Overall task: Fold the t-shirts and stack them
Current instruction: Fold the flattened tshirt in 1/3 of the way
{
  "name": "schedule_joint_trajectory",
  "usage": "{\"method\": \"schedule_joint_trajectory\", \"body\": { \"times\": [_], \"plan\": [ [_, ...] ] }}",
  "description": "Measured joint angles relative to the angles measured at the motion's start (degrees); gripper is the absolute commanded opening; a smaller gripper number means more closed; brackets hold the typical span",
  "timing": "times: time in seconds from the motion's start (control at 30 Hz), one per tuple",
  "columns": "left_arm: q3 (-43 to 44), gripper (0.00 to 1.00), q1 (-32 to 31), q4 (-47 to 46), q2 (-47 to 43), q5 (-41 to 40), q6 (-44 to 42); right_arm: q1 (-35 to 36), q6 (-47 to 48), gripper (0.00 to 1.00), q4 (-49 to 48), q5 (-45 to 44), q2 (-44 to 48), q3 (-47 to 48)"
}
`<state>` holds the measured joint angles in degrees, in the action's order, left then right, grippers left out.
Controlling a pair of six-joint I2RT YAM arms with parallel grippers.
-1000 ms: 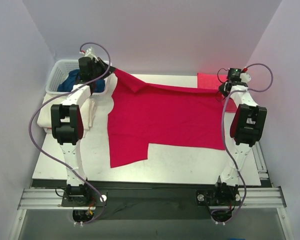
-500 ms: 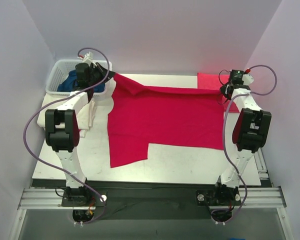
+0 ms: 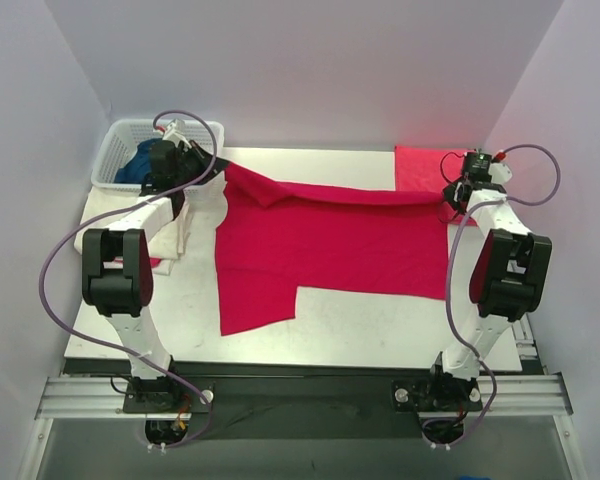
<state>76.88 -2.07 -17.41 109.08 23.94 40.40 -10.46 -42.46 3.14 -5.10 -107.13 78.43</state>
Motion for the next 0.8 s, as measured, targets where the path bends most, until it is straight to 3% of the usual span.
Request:
{"method": "schedule_joint_trajectory", "body": {
  "times": [0.77, 0.8],
  "plan": [
    [-10.62, 0.0, 1.07, -2.36, -3.67, 0.57, 1.7, 0.0, -1.05, 0.0, 2.34, -0.2, 4.48, -8.09],
    [-10.88, 0.0, 1.07, -2.43, -3.58, 0.59, 1.99, 0.0, -1.29, 0.05, 2.86, -0.39, 4.39, -8.07]
  ]
}}
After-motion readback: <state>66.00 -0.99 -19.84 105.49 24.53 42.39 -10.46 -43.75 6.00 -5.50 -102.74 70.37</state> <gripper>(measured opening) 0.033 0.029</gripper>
